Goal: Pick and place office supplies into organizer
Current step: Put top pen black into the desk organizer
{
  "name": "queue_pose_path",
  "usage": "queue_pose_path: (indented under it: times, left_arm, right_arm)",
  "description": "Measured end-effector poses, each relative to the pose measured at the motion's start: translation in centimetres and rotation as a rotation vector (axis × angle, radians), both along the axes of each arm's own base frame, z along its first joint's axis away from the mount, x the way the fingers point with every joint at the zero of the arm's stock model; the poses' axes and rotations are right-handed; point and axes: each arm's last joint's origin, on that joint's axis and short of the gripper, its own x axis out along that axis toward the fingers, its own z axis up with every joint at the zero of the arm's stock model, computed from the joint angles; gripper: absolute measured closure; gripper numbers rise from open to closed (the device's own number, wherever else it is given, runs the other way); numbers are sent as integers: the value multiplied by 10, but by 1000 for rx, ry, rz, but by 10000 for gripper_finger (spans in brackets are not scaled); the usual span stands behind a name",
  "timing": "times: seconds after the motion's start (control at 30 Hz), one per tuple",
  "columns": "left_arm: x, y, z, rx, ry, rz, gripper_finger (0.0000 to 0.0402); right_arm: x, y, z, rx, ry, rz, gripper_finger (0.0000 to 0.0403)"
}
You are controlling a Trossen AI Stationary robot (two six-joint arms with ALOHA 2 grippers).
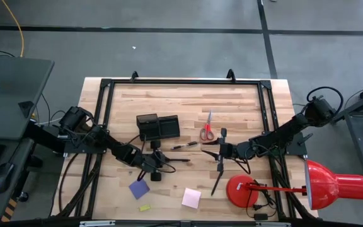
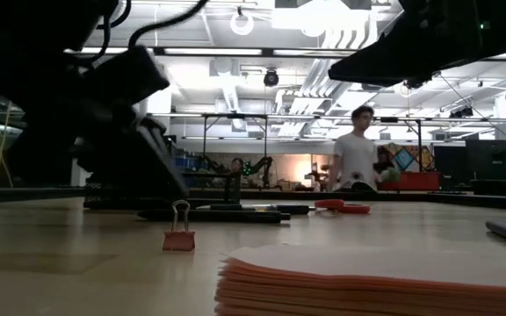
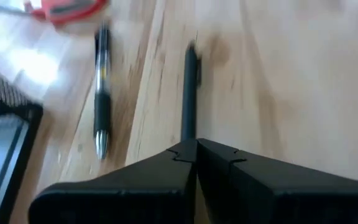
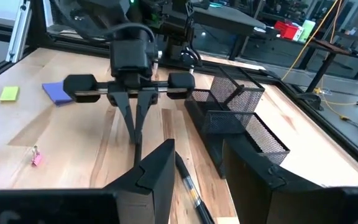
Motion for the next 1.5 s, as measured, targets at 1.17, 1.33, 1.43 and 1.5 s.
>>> queue_pose_path:
  times: [1.17,1.33,1.43,1.5]
  left_arm:
    - [-5,31,-12,-222,138,133,385]
    - [-4,31,-12,-219,111,145,389]
    - [-2,28,-9,-234,74,116,392]
    - [-1,25,-9,-226,66,99,392]
  right_arm:
    - [0,0,0,83,-11,-15,277]
    - [0,0,0,95,-10,-4,277]
    - [0,0,0,82,-10,-12,277]
    - [0,0,0,75,-10,-20,277]
